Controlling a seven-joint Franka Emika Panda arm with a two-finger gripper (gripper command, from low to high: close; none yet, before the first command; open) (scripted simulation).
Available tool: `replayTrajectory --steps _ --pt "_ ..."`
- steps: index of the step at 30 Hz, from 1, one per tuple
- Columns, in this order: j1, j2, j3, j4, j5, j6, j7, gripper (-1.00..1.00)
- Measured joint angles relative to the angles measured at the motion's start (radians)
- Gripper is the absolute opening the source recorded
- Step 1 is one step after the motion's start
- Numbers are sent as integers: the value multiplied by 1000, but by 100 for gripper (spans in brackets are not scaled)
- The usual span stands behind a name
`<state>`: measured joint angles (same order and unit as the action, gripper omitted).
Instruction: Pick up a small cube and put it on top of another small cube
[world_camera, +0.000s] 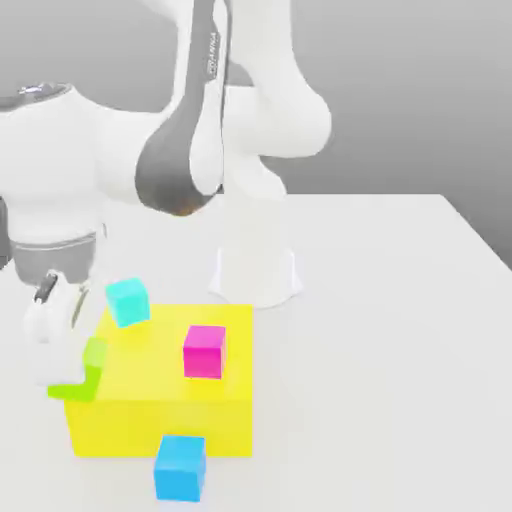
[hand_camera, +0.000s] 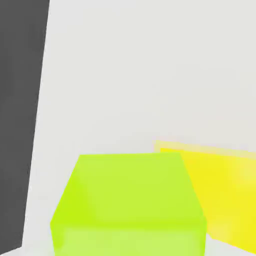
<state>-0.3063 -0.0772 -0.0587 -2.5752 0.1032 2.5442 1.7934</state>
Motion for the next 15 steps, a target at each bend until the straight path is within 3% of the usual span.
replayTrajectory --steps 10,15 --pt "39 -345 145 -174 -33 -204 266 -100" --pt "23 -264 171 -234 -44 -73 325 -100"
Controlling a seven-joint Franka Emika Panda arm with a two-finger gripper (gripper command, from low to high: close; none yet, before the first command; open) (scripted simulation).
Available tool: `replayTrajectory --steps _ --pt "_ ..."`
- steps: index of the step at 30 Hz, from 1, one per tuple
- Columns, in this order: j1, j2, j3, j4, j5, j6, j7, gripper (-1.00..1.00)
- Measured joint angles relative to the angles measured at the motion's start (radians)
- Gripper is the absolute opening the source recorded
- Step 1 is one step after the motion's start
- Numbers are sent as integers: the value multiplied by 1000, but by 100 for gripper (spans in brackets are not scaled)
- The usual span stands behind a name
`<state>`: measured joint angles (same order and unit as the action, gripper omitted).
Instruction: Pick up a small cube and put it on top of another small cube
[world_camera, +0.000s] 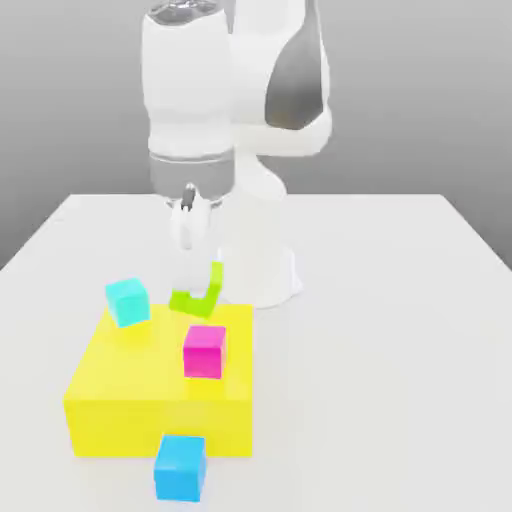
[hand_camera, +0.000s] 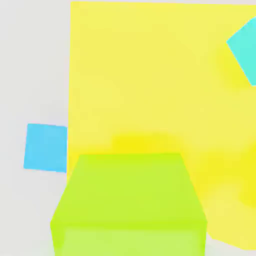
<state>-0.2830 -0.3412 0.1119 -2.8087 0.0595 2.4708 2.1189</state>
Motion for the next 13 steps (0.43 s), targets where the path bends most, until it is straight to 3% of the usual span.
replayTrajectory --steps 1,2,8,13 --pt "-1 30 2 -11 -1 41 2 -100" --pt "-1 48 3 -18 -2 66 4 100" --pt "0 57 3 -21 -2 77 5 100" --pt "2 -61 -4 21 0 -84 0 100"
